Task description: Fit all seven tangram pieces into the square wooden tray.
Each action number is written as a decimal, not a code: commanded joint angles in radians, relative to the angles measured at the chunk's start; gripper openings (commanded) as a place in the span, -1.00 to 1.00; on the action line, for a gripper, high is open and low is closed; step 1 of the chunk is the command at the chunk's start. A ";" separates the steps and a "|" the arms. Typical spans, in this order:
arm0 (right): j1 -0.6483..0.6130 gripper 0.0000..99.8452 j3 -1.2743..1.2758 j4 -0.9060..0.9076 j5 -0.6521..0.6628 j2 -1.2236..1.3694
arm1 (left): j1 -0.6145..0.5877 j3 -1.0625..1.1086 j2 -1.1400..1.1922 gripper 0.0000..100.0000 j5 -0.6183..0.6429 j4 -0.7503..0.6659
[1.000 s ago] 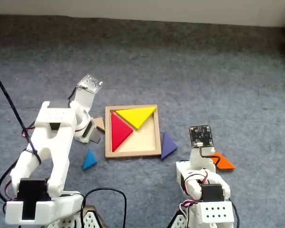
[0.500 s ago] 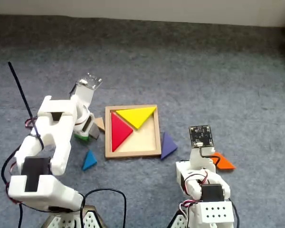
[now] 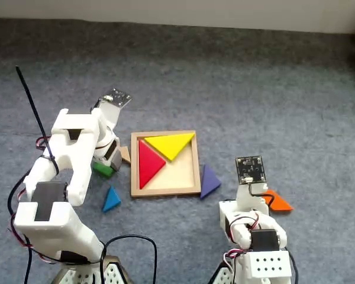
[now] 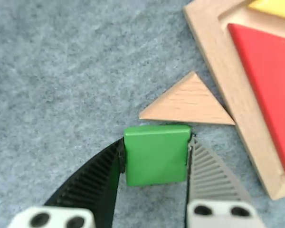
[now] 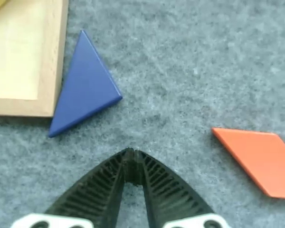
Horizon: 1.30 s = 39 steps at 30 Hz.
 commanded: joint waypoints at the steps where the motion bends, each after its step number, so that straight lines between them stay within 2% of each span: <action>1: 0.012 -0.99 0.074 -0.016 -0.002 -0.005 | -0.008 -0.068 -0.035 -0.89 -0.008 0.051; 5: 0.012 -0.99 0.074 -0.016 -0.002 -0.005 | 0.030 -0.088 -0.145 -0.89 -0.005 0.143; 14: 0.012 -0.99 0.074 -0.016 -0.002 -0.005 | 0.119 -0.082 -0.282 -0.89 0.002 0.244; 21: 0.012 -0.99 0.074 -0.016 -0.002 -0.005 | 0.222 -0.084 -0.358 -0.89 0.087 0.278; 23: 0.012 -0.99 0.074 -0.016 -0.002 -0.005 | 0.216 -0.084 -0.377 -0.85 0.087 0.285; 27: 0.013 -0.99 0.074 -0.016 -0.002 -0.005 | 0.143 -0.085 -0.412 -0.57 0.084 0.373; 29: 0.013 -0.99 0.074 -0.016 -0.002 -0.005 | 0.085 -0.084 -0.432 -0.49 0.081 0.391; 35: 0.013 -0.99 0.074 -0.016 -0.002 -0.005 | -0.027 0.002 -0.501 -0.49 -0.087 0.388; 39: 0.013 -0.99 0.074 -0.016 -0.002 -0.005 | -0.061 0.174 -0.578 -0.48 -0.101 0.244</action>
